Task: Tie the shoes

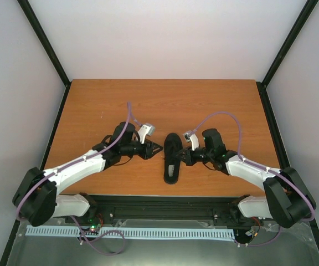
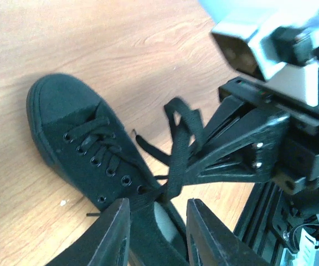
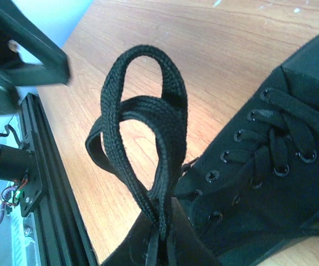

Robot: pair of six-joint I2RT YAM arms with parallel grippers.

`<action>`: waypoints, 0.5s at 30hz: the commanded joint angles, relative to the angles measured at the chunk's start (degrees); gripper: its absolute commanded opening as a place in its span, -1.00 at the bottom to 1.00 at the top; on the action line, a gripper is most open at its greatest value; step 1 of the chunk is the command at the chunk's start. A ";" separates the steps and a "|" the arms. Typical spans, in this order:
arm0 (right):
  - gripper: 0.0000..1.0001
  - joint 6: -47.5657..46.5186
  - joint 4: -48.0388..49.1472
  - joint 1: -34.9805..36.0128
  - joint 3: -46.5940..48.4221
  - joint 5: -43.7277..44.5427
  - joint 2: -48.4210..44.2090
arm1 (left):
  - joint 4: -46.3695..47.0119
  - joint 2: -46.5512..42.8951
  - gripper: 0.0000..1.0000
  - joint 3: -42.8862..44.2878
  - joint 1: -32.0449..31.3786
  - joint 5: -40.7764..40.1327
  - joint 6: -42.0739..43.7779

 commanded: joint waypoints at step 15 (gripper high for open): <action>-0.94 7.41 -5.76 -1.40 2.26 0.13 -1.70 | 16.44 7.77 -0.40 1.47 -7.75 2.63 -1.32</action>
